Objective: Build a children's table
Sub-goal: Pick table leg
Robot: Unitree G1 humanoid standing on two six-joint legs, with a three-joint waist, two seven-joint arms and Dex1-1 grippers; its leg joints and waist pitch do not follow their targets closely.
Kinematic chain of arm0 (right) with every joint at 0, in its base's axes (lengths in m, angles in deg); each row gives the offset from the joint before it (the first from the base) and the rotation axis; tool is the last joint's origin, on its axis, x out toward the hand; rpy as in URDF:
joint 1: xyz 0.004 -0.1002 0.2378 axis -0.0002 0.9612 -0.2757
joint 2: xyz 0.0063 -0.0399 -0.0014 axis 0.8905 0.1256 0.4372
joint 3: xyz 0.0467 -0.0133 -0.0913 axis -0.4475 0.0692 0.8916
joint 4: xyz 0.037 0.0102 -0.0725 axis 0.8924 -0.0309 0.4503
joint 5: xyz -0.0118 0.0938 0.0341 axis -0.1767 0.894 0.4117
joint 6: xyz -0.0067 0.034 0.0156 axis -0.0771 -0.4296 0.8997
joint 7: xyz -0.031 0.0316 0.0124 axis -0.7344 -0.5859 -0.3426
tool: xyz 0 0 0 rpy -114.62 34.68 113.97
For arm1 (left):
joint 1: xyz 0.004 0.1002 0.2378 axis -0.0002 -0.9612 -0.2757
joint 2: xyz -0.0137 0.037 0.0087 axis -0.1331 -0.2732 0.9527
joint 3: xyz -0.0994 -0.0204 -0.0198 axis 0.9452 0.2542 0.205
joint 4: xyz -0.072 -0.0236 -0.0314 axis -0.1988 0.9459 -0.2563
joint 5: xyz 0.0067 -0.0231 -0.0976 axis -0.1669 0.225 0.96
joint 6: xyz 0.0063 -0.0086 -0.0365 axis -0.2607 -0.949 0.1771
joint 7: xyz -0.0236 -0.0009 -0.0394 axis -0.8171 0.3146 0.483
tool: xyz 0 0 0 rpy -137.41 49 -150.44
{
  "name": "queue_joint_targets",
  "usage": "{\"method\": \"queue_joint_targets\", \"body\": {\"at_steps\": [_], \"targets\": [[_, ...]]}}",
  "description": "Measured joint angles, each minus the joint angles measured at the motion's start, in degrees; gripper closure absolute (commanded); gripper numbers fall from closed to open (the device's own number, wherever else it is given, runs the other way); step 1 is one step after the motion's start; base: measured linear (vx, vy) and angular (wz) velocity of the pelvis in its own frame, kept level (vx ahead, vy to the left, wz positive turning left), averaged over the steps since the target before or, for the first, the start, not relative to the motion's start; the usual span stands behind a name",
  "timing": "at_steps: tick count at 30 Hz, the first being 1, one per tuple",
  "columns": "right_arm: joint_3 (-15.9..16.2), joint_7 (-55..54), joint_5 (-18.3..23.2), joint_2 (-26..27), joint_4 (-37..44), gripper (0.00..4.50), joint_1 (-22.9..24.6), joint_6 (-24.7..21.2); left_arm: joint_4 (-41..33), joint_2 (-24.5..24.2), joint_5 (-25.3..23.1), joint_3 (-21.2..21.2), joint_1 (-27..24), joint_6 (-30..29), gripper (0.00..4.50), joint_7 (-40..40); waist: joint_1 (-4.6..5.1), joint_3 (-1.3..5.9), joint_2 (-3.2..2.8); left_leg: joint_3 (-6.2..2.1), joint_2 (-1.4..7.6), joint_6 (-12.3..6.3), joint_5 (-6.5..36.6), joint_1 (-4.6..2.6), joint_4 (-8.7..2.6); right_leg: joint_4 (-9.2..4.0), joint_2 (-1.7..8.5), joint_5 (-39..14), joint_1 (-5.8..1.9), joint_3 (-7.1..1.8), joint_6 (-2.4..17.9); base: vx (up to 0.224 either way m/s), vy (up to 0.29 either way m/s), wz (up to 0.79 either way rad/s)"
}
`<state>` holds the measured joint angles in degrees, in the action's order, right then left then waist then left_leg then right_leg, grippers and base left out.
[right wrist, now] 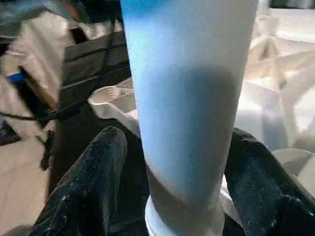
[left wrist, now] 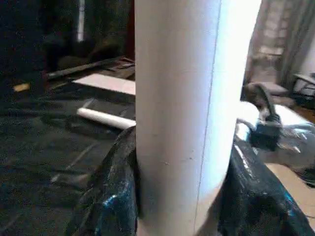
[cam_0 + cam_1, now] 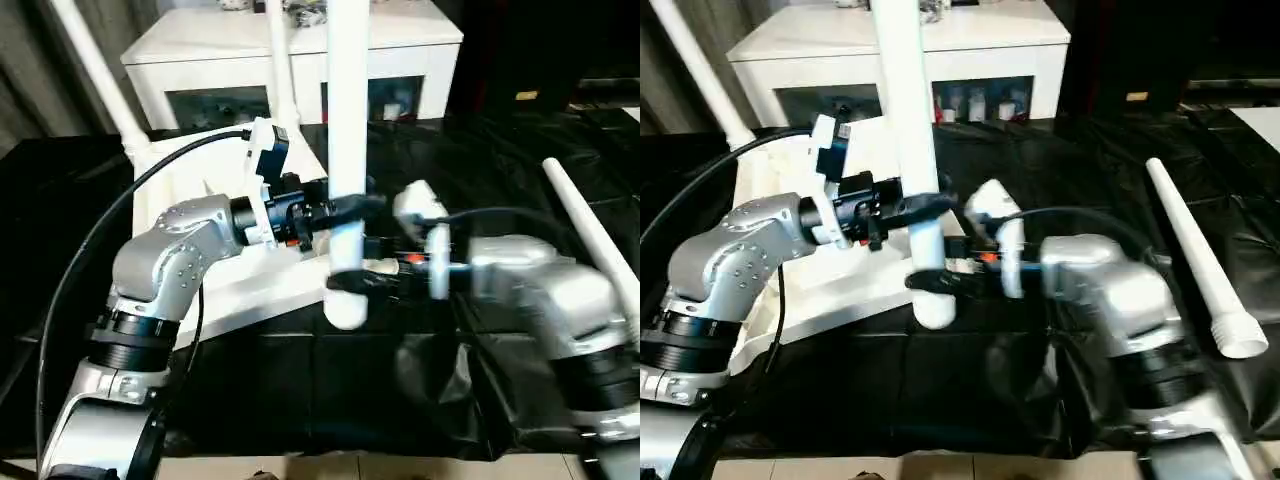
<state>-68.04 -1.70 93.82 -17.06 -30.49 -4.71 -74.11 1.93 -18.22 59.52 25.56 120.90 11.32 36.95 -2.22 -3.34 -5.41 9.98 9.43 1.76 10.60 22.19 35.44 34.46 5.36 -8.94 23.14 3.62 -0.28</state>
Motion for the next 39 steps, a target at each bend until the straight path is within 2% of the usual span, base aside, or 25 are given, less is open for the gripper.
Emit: {"method": "queue_joint_targets", "body": {"at_steps": [3,7,17,18,21,28,37,38,39], "targets": [[1.0,-1.9,-1.0,1.0,-0.3,1.44,0.3,0.1,0.1,0.0,-0.3,0.2,0.0,0.2,2.68,-0.3,-0.08,-0.01,0.01,0.01,0.0,0.0,0.0,0.03,0.0,-0.02,0.0,0.0,0.0,0.0,0.0,0.0,0.0,0.0],[1.0,-3.2,-1.4,1.7,-0.3,1.44,0.3,0.1,0.2,0.0,-0.8,0.2,0.0,0.7,2.68,-0.3,-0.31,0.0,0.01,0.01,-0.01,0.0,0.0,0.04,0.0,-0.04,0.01,0.0,0.0,-0.01,0.0,0.0,0.0,0.0],[0.6,-5.1,-1.6,3.4,-0.3,1.44,0.3,0.1,0.3,0.4,-0.8,0.3,0.0,1.0,2.68,-0.3,-0.2,0.0,0.01,0.02,0.0,0.0,0.0,0.03,0.0,-0.02,0.0,0.0,0.0,-0.01,0.0,0.0,0.0,0.0],[0.5,-5.2,-1.6,3.5,-0.3,1.71,0.3,0.1,0.3,0.4,-0.8,0.3,0.0,1.0,2.68,-0.3,-0.19,0.0,0.01,0.02,0.0,0.0,0.0,0.03,0.0,-0.01,0.01,0.0,0.0,-0.01,0.0,0.0,0.0,0.0],[0.4,-5.7,-1.6,3.6,-0.3,1.81,0.3,0.1,0.3,0.4,-0.7,0.3,0.0,1.0,2.68,-0.2,-0.2,0.0,0.01,0.02,0.0,0.0,0.0,0.03,0.0,-0.01,0.01,0.0,0.0,-0.01,0.0,0.0,0.0,0.0],[0.5,-5.6,-1.7,3.7,-0.3,2.47,0.4,0.1,0.3,0.3,-0.7,0.3,0.0,1.0,2.68,0.3,-0.16,0.0,0.02,0.02,0.0,0.01,0.0,0.03,0.0,-0.01,0.0,0.0,0.0,-0.01,0.0,0.0,0.0,0.0],[0.8,-5.5,-1.9,3.4,-0.3,2.59,0.4,0.6,0.9,0.3,-0.7,0.3,0.4,0.7,2.69,0.0,-0.19,0.01,0.03,0.01,0.0,0.01,0.0,0.03,0.0,-0.01,0.0,0.0,0.0,-0.01,0.0,0.0,0.0,0.0],[0.8,-5.7,-2.1,3.4,-0.3,2.6,0.4,0.6,1.2,0.3,-0.7,0.3,0.6,0.4,1.99,-0.3,-0.2,0.01,0.03,0.02,0.0,0.01,0.0,0.03,0.0,0.0,0.0,0.0,0.0,-0.01,0.0,0.0,0.0,0.0],[0.7,-5.9,-2.2,3.4,-0.6,2.61,0.4,0.7,1.7,0.3,-0.9,0.3,0.9,0.3,1.99,-0.9,-0.18,0.01,0.02,0.02,0.0,0.01,0.0,0.02,0.0,0.0,0.0,0.0,0.0,-0.01,0.0,0.0,0.0,0.0]]}}
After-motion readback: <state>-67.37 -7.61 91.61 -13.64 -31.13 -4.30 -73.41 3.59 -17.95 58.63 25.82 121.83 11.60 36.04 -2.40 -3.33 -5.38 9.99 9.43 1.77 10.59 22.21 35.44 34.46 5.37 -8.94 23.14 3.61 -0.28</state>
